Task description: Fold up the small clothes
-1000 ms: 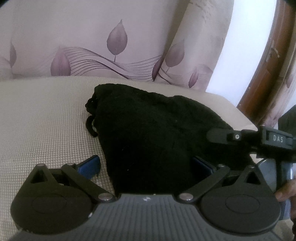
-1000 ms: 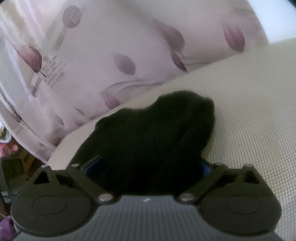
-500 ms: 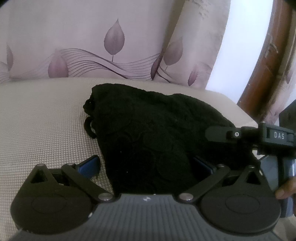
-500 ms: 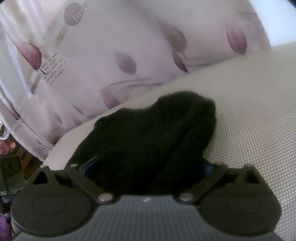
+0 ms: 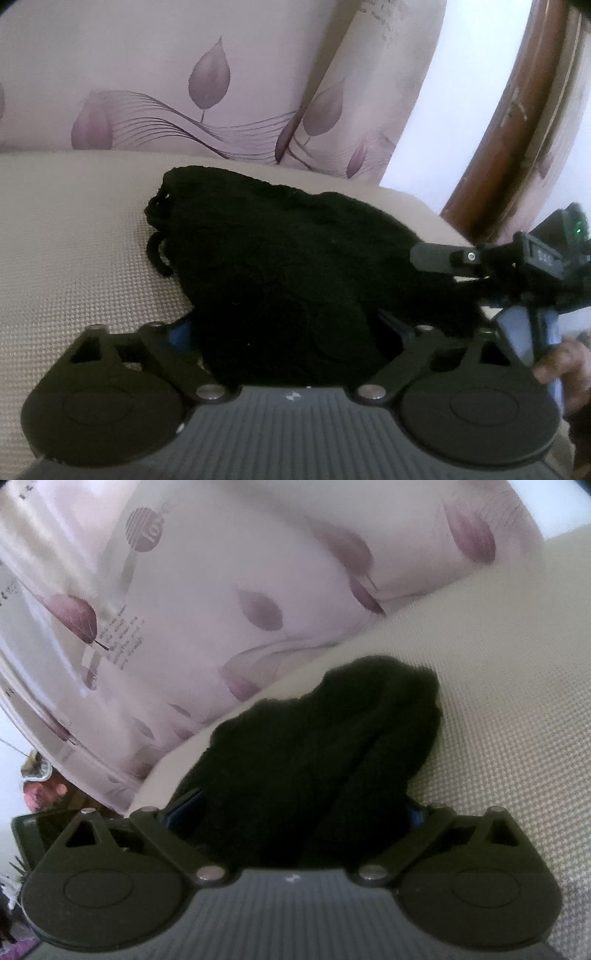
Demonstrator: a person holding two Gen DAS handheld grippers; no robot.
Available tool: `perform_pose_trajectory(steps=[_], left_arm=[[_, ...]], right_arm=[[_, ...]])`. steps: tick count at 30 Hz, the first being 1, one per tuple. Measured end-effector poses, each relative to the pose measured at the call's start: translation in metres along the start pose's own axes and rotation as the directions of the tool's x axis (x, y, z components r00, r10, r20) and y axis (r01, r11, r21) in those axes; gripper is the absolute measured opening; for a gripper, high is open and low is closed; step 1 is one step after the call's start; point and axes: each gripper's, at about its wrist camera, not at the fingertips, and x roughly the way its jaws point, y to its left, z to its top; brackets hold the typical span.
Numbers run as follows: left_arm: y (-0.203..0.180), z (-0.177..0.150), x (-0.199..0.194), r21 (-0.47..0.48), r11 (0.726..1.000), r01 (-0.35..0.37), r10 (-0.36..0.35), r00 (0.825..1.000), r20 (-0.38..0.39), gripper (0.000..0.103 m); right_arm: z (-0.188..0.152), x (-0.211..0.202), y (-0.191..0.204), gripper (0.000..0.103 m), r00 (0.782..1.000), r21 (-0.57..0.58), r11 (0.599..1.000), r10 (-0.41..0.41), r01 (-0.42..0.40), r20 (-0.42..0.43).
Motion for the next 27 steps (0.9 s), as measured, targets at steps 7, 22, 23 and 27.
perform_pose_trajectory(steps=[7, 22, 23, 27], left_arm=[[0.008, 0.000, -0.001, -0.042, 0.998, 0.047, -0.046, 0.999, 0.007, 0.078], [0.044, 0.006, 0.005, -0.260, 0.939, 0.227, -0.222, 0.974, 0.049, 0.079], [0.045, 0.006, 0.005, -0.272, 0.937, 0.218, -0.213, 0.976, 0.049, 0.073], [0.049, 0.007, 0.006, -0.296, 0.936, 0.191, -0.188, 0.981, 0.039, 0.059]], right_arm=[[0.011, -0.004, -0.009, 0.101, 0.996, 0.072, 0.996, 0.059, -0.054, -0.071], [0.014, 0.002, -0.015, 0.101, 0.970, 0.138, 0.968, 0.224, -0.211, -0.090], [0.014, 0.002, -0.014, 0.097, 0.972, 0.130, 0.970, 0.219, -0.207, -0.085], [0.014, -0.002, -0.024, 0.064, 0.981, 0.132, 0.977, 0.177, -0.166, -0.075]])
